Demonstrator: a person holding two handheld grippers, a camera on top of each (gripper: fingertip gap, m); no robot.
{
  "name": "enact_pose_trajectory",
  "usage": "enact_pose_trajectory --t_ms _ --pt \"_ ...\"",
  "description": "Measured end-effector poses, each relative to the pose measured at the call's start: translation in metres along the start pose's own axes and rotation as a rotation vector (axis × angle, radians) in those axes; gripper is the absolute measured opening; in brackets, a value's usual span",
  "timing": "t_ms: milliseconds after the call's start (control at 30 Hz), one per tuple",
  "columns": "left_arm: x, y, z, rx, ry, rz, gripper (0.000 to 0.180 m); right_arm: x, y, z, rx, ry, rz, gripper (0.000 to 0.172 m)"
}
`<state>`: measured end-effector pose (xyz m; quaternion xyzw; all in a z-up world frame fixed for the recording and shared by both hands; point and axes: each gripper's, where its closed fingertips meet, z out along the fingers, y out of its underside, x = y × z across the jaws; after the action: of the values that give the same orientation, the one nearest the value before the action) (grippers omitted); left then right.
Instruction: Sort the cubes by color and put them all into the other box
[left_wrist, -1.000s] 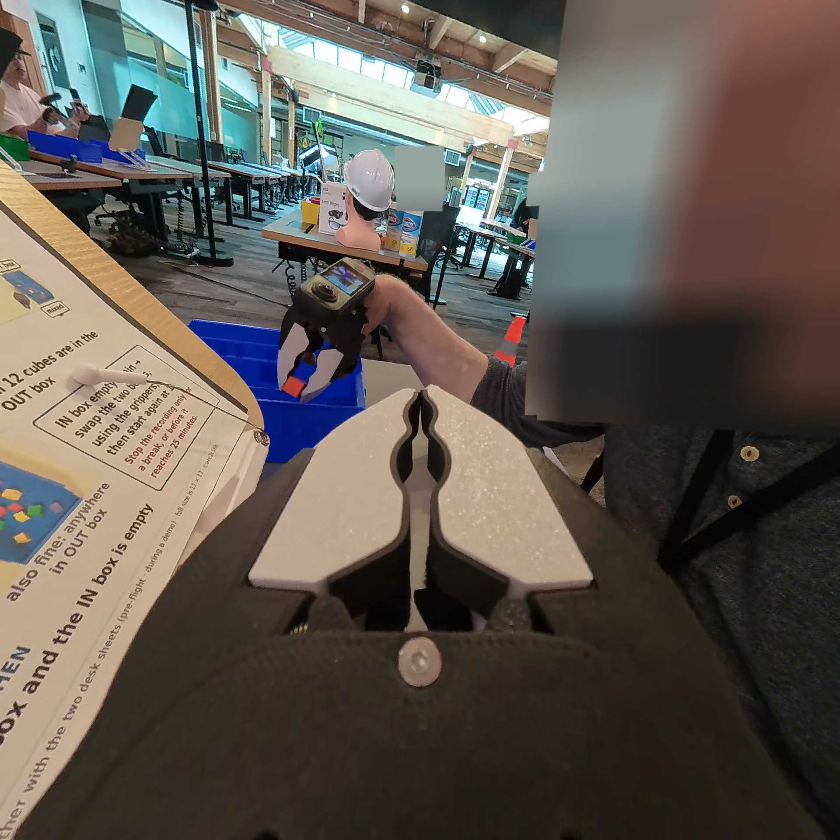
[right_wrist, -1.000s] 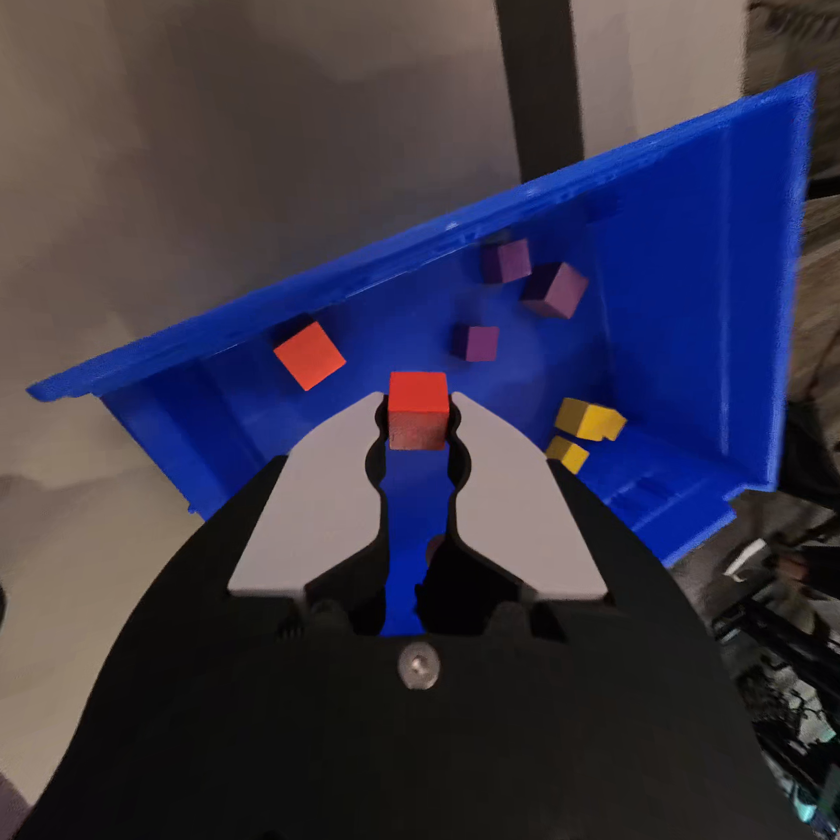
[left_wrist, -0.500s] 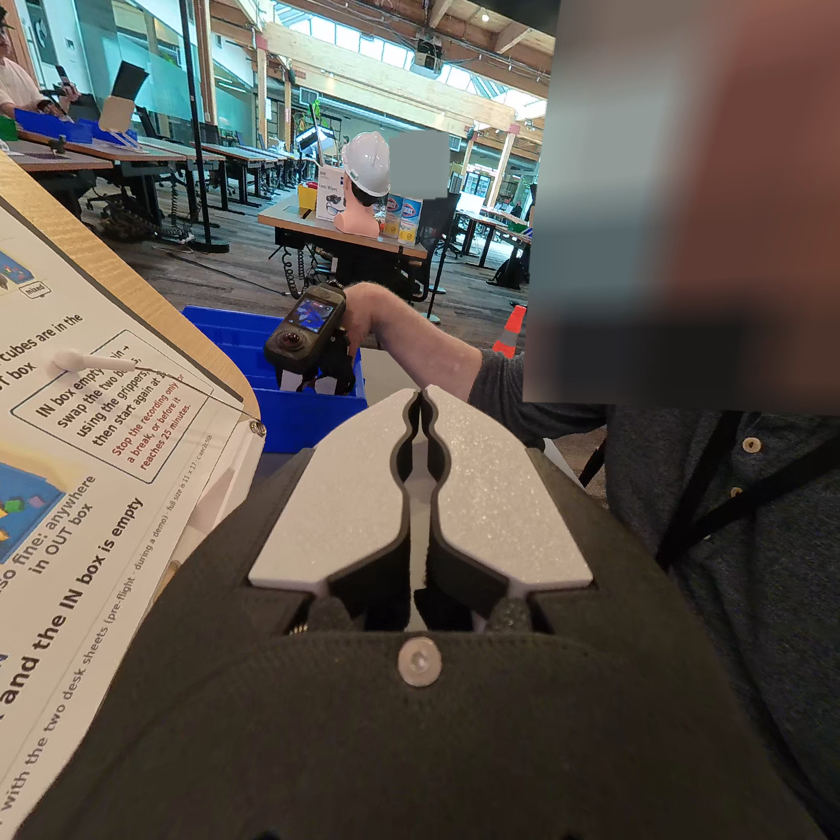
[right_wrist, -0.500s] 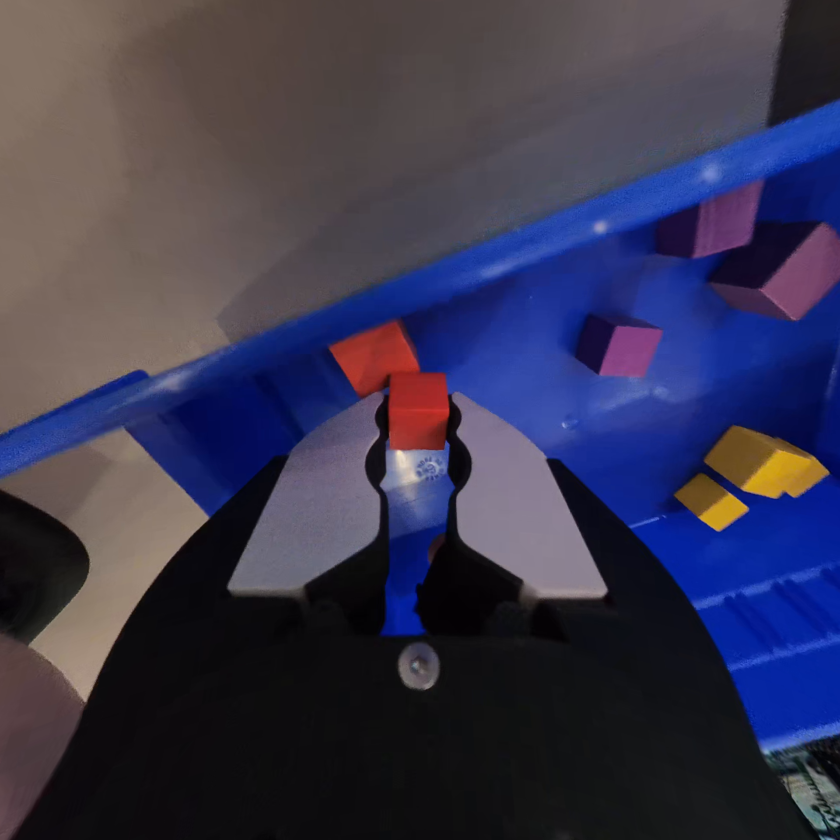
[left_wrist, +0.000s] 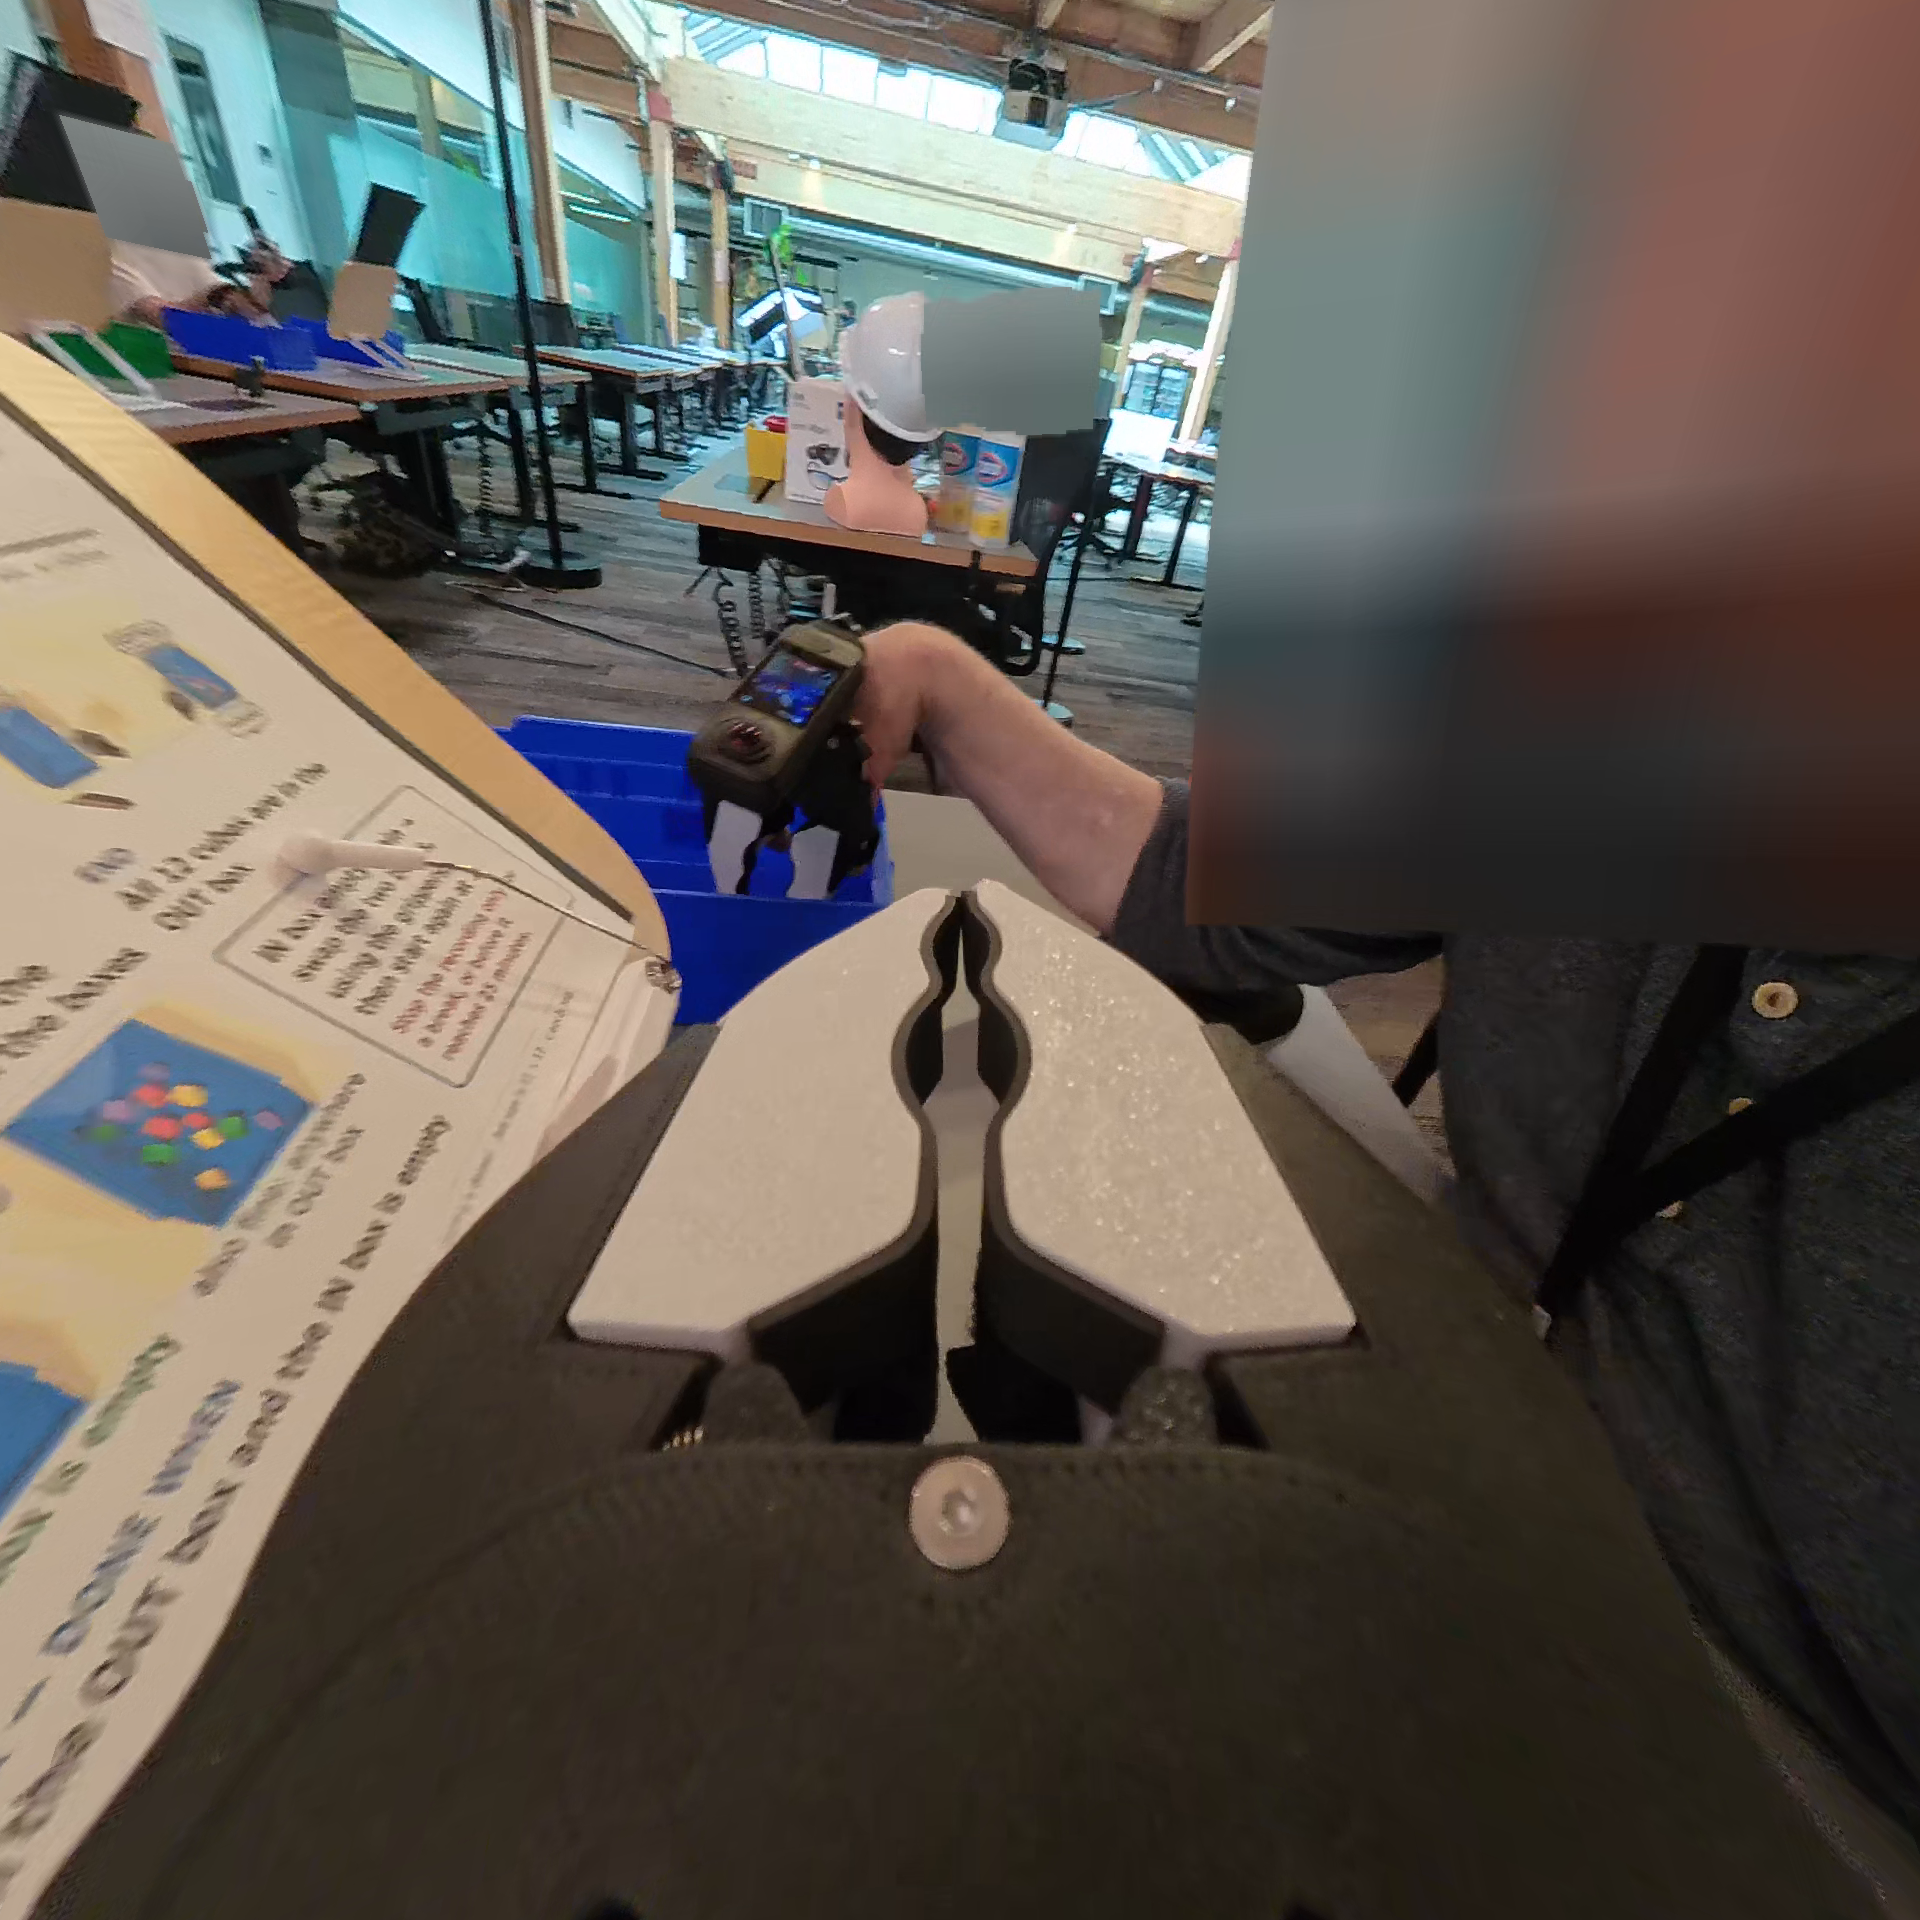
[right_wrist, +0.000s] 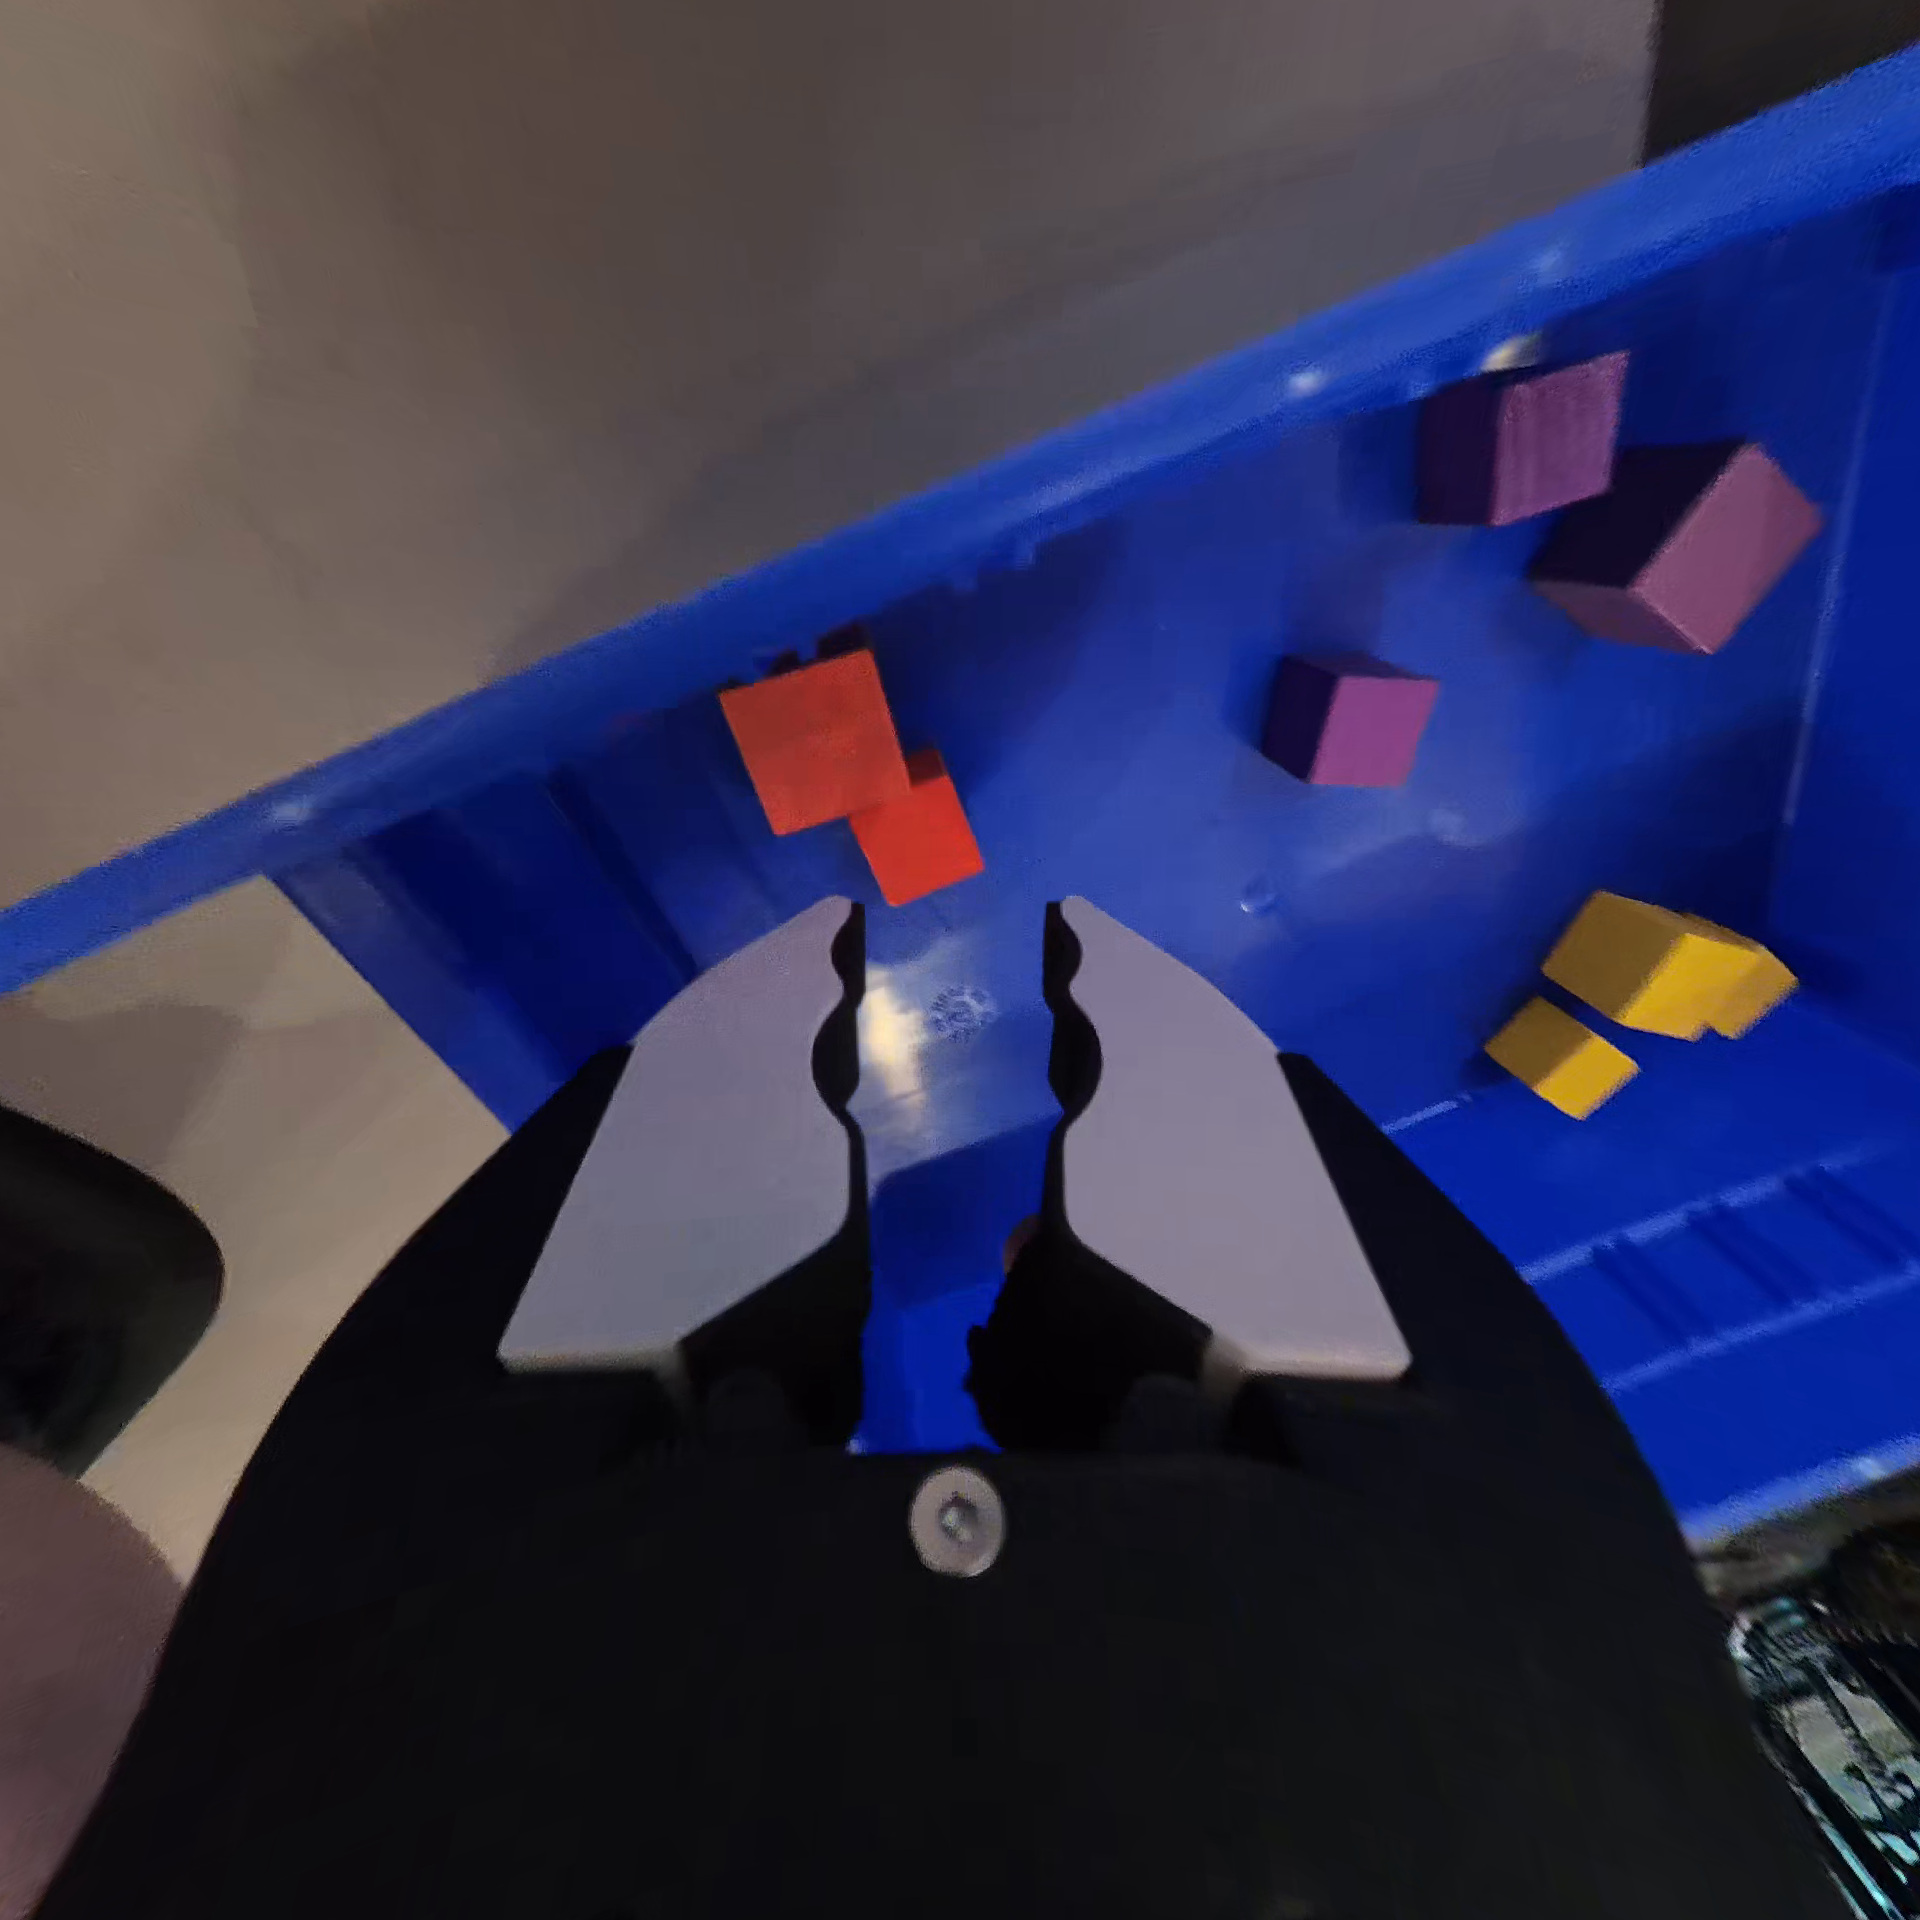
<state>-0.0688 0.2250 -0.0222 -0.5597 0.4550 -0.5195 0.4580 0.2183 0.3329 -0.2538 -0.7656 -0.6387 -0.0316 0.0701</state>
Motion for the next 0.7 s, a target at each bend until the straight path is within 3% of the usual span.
enact_pose_trajectory --t_ms 200,367,500,700 --pt "-0.028 -0.023 -0.052 0.032 -0.231 0.072 0.005 0.014 -0.014 -0.034 0.11 0.15 -0.02 0.025" --pt "-0.078 -0.028 -0.136 -0.057 -0.66 0.183 0.013 0.017 -0.027 -0.042 0.133 0.214 -0.056 0.021" --pt "-0.119 -0.005 -0.211 -0.217 -0.981 0.181 0.019 0.016 -0.032 -0.037 0.114 0.217 -0.082 0.021" --pt "-0.172 0.077 -0.283 -0.452 -1.171 -0.097 0.034 0.014 -0.038 -0.03 0.098 0.21 -0.104 0.021"
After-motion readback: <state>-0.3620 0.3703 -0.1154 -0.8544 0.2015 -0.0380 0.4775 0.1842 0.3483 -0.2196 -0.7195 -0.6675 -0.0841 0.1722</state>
